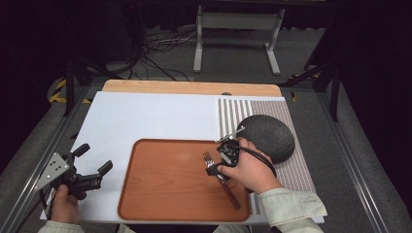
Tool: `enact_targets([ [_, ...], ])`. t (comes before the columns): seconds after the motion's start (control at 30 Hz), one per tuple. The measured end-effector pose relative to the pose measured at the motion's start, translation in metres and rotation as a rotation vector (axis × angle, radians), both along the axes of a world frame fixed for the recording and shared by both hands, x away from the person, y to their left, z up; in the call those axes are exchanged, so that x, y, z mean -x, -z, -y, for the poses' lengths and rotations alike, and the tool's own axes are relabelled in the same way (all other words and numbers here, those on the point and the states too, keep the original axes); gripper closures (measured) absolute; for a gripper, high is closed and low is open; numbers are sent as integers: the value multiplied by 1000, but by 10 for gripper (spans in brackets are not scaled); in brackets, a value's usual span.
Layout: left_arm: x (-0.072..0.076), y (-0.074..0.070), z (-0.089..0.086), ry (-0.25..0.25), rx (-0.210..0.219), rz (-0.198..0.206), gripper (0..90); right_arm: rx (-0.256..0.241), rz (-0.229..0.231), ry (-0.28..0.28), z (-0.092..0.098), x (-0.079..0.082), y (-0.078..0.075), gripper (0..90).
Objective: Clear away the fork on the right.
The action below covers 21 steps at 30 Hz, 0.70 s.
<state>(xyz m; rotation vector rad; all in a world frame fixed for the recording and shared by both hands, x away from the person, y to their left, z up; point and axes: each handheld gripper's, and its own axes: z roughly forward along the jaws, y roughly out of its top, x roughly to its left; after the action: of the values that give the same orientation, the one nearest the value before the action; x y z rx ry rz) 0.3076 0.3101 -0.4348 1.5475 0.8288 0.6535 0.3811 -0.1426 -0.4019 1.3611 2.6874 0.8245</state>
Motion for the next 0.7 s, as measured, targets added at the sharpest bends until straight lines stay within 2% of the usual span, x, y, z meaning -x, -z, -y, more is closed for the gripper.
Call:
enact_targets([
  [0.13,0,0,0,0,-1,2,2,-51,99,-49,1,-3,-2,174],
  [0.33,0,0,0,-3,1,2,2,-118,165,-103,-2,-3,-1,192],
  [0.5,0,0,0,-2,1,3,2,-112,222,-205,-9,-4,2,349],
  [0.57,0,0,0,-2,0,3,2,-119,223,-209,-10,-4,3,363],
  [0.6,0,0,0,-2,0,3,2,-145,230,-214,-12,-5,5,492],
  [0.7,0,0,0,-2,1,4,2,-121,234,-226,-15,-7,8,620],
])
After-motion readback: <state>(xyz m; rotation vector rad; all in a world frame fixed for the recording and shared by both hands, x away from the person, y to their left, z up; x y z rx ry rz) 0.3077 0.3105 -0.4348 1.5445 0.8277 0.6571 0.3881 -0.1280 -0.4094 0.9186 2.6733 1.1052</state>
